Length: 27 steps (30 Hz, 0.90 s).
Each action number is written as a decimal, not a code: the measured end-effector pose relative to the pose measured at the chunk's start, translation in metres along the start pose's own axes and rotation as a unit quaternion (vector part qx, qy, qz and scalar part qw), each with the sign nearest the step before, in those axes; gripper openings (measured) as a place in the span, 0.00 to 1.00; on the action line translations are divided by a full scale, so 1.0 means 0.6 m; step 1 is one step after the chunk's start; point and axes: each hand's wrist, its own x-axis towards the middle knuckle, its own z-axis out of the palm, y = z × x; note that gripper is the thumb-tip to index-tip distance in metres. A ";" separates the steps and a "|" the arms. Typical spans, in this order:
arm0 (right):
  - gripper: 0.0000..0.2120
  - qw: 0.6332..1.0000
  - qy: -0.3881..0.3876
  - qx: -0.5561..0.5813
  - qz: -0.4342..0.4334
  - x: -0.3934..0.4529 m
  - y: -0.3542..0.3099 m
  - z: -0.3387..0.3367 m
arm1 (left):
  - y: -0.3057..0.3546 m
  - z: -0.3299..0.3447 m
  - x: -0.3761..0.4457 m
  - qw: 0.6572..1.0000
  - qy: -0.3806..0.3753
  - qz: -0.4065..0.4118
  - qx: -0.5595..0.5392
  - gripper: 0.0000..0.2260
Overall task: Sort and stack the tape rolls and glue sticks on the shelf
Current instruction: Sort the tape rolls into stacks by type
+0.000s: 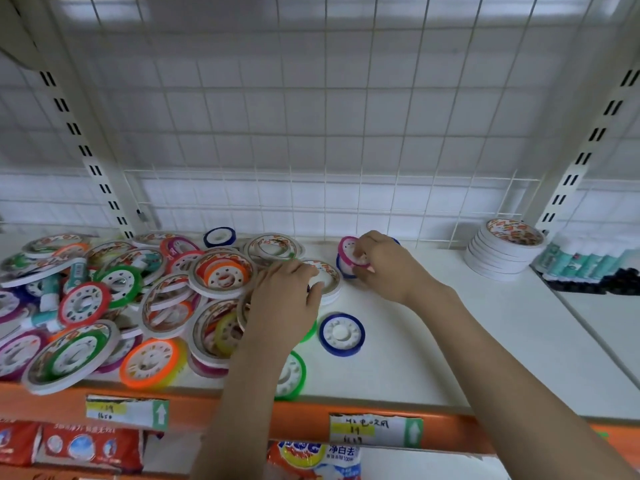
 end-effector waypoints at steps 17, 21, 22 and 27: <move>0.11 0.993 0.078 0.078 0.042 -0.136 0.036 0.008 | 0.047 0.029 0.049 0.993 -0.077 -0.003 0.086 0.08; 0.11 0.993 0.075 0.068 0.055 -0.134 0.041 0.006 | 0.041 0.011 0.045 0.999 -0.017 -0.003 0.032 0.10; 0.11 0.993 0.079 0.064 0.055 -0.131 0.042 0.004 | 0.041 0.007 0.042 1.000 0.002 0.002 0.012 0.10; 0.12 0.995 0.070 0.019 0.066 -0.088 0.057 -0.018 | 0.041 -0.002 0.021 0.990 0.094 0.070 -0.081 0.09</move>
